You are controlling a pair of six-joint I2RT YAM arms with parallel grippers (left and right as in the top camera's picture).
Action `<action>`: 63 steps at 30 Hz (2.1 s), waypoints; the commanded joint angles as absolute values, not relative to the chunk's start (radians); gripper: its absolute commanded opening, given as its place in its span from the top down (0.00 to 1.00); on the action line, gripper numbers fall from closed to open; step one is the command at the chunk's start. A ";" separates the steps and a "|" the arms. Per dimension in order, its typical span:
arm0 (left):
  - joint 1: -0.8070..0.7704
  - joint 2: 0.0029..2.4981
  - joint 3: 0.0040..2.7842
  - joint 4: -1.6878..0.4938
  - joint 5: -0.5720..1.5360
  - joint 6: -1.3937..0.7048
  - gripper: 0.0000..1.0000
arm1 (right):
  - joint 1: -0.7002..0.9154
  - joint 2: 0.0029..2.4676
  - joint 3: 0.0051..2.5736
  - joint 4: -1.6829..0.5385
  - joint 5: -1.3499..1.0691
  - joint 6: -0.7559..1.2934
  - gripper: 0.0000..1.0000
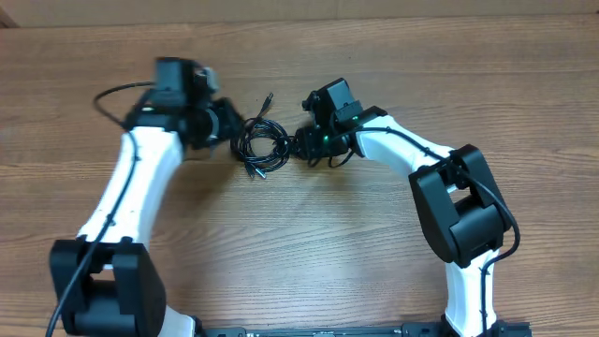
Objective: Untangle cables
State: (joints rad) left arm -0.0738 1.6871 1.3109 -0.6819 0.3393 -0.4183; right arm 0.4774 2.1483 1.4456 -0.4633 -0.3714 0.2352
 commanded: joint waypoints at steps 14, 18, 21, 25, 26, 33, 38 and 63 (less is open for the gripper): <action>-0.229 1.972 1.316 -0.572 0.084 -0.525 0.64 | 0.453 2.140 1.460 -0.431 -0.342 0.204 0.47; -0.229 1.972 1.316 -0.498 0.131 -0.606 0.57 | 0.453 2.140 1.460 -0.432 -0.342 0.204 0.47; -0.229 1.972 1.318 -0.473 0.158 -0.739 0.52 | 0.453 2.140 1.460 -0.434 -0.342 0.204 0.47; -0.235 1.975 1.317 -0.458 0.100 -0.892 0.48 | 0.453 2.140 1.460 -0.435 -0.342 0.204 0.47; -0.241 1.975 1.317 -0.453 0.069 -0.915 0.46 | 0.453 2.140 1.460 -0.435 -0.342 0.204 0.47; -0.282 2.018 1.312 -0.364 -0.006 -1.005 0.40 | 0.453 2.140 1.460 -0.437 -0.342 0.204 0.47; -0.286 2.113 1.312 -0.350 0.074 -1.022 0.49 | 0.453 2.140 1.460 -0.443 -0.342 0.204 0.47; -0.020 1.989 1.359 -0.295 1.424 -0.634 0.96 | 0.300 1.911 1.460 -0.686 -1.092 -0.036 0.46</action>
